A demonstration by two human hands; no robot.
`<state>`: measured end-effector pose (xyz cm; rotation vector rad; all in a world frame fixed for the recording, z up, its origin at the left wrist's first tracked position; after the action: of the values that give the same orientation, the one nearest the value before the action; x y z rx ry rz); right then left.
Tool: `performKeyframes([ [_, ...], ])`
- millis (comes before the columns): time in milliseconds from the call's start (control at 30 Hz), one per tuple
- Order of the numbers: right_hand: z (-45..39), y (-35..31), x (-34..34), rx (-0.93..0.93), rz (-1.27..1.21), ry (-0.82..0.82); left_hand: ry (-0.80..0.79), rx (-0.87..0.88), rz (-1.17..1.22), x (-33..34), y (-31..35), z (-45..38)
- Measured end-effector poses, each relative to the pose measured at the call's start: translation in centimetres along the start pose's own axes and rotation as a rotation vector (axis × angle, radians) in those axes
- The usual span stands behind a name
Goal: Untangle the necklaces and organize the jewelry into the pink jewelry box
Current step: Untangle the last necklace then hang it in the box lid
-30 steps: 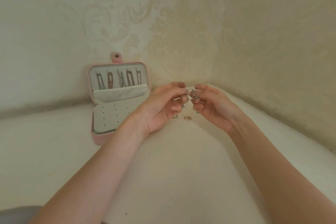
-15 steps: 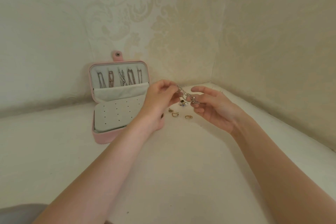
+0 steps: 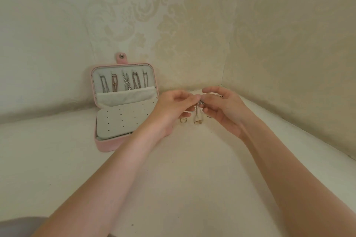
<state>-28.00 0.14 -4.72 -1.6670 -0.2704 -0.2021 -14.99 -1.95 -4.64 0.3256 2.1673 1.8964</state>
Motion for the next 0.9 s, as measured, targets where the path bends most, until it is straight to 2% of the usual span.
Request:
performKeyframes([
  [133,0.1,-0.1,0.2,-0.003,0.171,-0.028,-0.027,0.044,-0.056,-0.2,0.1,0.0],
  [300,0.1,0.2,0.0,0.002,0.206,-0.001,-0.016,0.087,-0.194,-0.2,0.1,-0.2],
  [433,0.1,0.6,0.0,0.015,0.309,0.031,-0.009,0.133,-0.574,0.1,-0.2,-0.3],
  [500,0.1,0.5,-0.1,0.019,0.3,0.043,0.003,0.153,-0.655,0.2,-0.1,-0.1],
  [533,0.1,0.3,-0.1,0.012,0.278,0.043,0.014,0.16,-0.631,0.2,0.1,-0.1],
  [600,0.0,-0.1,-0.2,0.003,0.238,0.02,0.049,0.133,-0.432,-0.2,0.5,0.0],
  [700,0.1,-0.1,0.5,0.034,0.236,-0.083,0.041,-0.028,0.014,-0.4,0.1,-0.1],
  [767,0.2,0.1,1.0,0.061,0.254,-0.138,0.017,-0.143,0.227,-0.1,-0.4,-0.1],
  [833,0.1,0.3,1.3,0.074,0.275,-0.151,0.015,-0.187,0.314,-0.1,-0.8,-0.2],
  [900,0.1,0.6,1.1,0.081,0.25,-0.132,0.028,-0.179,0.268,-0.1,-0.8,-0.3],
])
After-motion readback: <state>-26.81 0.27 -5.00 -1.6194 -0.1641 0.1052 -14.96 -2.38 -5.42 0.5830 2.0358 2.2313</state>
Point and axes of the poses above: each hand's wrist, its own z-axis away from the middle knuckle, its own x-axis out of the palm, y = z × x, the point moved 6 cm from there along -z, towards the middle knuckle, and after that the axes turned 3 degrees about -y, right-handed, at the moved point
